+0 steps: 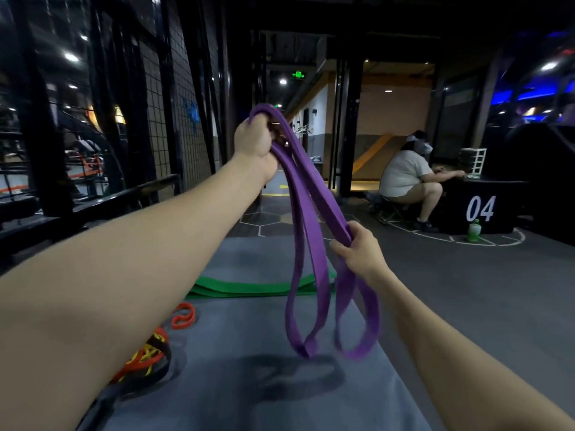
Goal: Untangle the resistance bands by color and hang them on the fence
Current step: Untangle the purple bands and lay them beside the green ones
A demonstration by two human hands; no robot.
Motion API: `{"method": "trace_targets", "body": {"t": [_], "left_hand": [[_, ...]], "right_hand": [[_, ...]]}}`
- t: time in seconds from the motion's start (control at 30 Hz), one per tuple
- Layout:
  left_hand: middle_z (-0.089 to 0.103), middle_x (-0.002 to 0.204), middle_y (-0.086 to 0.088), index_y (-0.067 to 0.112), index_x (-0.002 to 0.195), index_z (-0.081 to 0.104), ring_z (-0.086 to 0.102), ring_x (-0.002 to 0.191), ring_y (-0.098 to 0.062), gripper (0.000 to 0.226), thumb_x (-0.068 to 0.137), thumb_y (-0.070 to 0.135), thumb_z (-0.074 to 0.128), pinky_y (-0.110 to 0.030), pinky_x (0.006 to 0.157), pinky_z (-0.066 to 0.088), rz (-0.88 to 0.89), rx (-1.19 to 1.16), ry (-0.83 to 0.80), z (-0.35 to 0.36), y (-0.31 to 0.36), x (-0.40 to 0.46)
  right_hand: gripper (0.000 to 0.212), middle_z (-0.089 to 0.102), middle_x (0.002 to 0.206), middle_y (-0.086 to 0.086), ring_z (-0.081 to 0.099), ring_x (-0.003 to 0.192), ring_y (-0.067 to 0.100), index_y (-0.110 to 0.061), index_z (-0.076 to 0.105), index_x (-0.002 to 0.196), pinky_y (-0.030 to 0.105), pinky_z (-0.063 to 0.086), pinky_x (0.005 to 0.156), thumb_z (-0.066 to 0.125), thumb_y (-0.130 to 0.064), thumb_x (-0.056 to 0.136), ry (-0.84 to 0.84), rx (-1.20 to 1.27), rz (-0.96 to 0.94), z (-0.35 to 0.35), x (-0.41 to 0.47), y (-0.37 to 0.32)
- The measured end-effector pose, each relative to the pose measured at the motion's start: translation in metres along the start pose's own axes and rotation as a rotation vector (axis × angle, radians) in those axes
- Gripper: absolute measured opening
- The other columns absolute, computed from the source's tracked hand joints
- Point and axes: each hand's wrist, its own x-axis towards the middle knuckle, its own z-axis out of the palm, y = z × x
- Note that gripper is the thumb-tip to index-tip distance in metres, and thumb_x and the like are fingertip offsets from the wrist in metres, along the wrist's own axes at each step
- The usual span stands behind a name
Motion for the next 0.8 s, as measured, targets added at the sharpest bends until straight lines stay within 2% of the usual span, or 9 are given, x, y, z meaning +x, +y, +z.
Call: {"method": "trace_targets", "body": {"t": [0.07,0.13,0.27,0.33,0.43,0.5,0.6,0.7,0.8], "left_hand": [[0.053,0.071,-0.008,0.007,0.084,0.052,0.056,0.069,-0.025,0.016,0.095,0.011,0.041,-0.043,0.080,0.051,-0.025,-0.052,0.041,-0.015,-0.005,0.003],[0.055,0.072,-0.007,0.008,0.083,0.054,0.057,0.072,-0.025,0.017,0.095,0.011,0.042,-0.044,0.085,0.050,-0.021,-0.086,0.123,-0.042,-0.010,0.005],[0.054,0.059,-0.004,0.010,0.074,0.052,0.056,0.056,-0.018,0.023,0.094,0.005,0.042,-0.032,0.060,0.052,0.017,-0.102,0.350,-0.121,-0.020,0.006],[0.057,0.051,-0.002,0.011,0.073,0.051,0.057,0.049,-0.015,0.024,0.094,0.002,0.042,-0.028,0.051,0.050,0.029,-0.082,0.453,-0.163,-0.023,0.002],[0.058,0.062,-0.005,0.012,0.073,0.050,0.057,0.054,-0.017,0.024,0.094,0.002,0.043,-0.032,0.056,0.051,0.024,-0.040,0.592,-0.222,-0.020,-0.010],[0.056,0.055,-0.003,0.012,0.071,0.049,0.054,0.047,-0.014,0.026,0.094,0.001,0.041,-0.029,0.054,0.049,0.046,0.000,0.640,-0.254,-0.016,-0.022],[0.046,0.043,0.004,0.015,0.067,0.042,0.042,0.031,-0.001,0.032,0.095,0.000,0.036,-0.017,0.039,0.037,0.090,0.221,0.696,-0.287,-0.012,-0.039],[0.038,0.058,0.001,0.018,0.070,0.040,0.038,0.045,-0.007,0.030,0.094,0.001,0.035,-0.020,0.045,0.031,0.104,0.502,0.664,-0.310,-0.025,-0.052],[0.040,0.065,0.001,0.014,0.083,0.045,0.039,0.058,-0.012,0.017,0.093,0.002,0.038,-0.019,0.050,0.034,0.102,0.693,0.562,-0.314,-0.052,-0.062]], "right_hand": [[0.017,0.061,0.082,0.003,0.055,0.074,0.018,-0.012,0.058,0.095,0.026,0.038,0.064,0.067,-0.012,0.081,0.000,-0.066,-0.043,-0.003,0.002,0.000],[0.016,0.060,0.078,0.000,0.053,0.071,0.016,-0.016,0.059,0.091,0.026,0.036,0.063,0.071,-0.017,0.080,-0.010,-0.081,-0.059,0.002,0.002,-0.001],[0.018,0.058,0.069,-0.002,0.052,0.067,0.015,-0.019,0.061,0.080,0.029,0.039,0.063,0.077,-0.022,0.074,-0.096,-0.102,-0.034,0.040,-0.009,0.004],[0.016,0.062,0.073,0.002,0.056,0.072,0.018,-0.015,0.067,0.085,0.030,0.043,0.066,0.077,-0.019,0.073,-0.179,-0.159,-0.012,0.069,-0.018,0.008],[0.024,0.069,0.088,0.013,0.062,0.082,0.025,-0.009,0.069,0.094,0.030,0.042,0.067,0.075,-0.014,0.072,-0.345,-0.226,0.004,0.116,-0.036,0.013],[0.023,0.069,0.091,0.016,0.063,0.087,0.028,-0.007,0.068,0.094,0.028,0.038,0.065,0.073,-0.013,0.072,-0.436,-0.249,0.003,0.145,-0.049,0.014],[0.024,0.070,0.095,0.013,0.064,0.089,0.023,-0.009,0.068,0.097,0.028,0.042,0.068,0.073,-0.016,0.074,-0.572,-0.262,0.015,0.176,-0.067,0.020],[0.022,0.072,0.097,0.011,0.060,0.082,0.013,-0.010,0.070,0.101,0.029,0.048,0.073,0.067,-0.014,0.080,-0.579,-0.251,0.029,0.178,-0.075,0.032],[0.020,0.070,0.100,0.012,0.063,0.091,0.022,-0.006,0.071,0.099,0.031,0.046,0.081,0.064,-0.008,0.081,-0.486,-0.281,0.075,0.163,-0.072,0.048]]}}
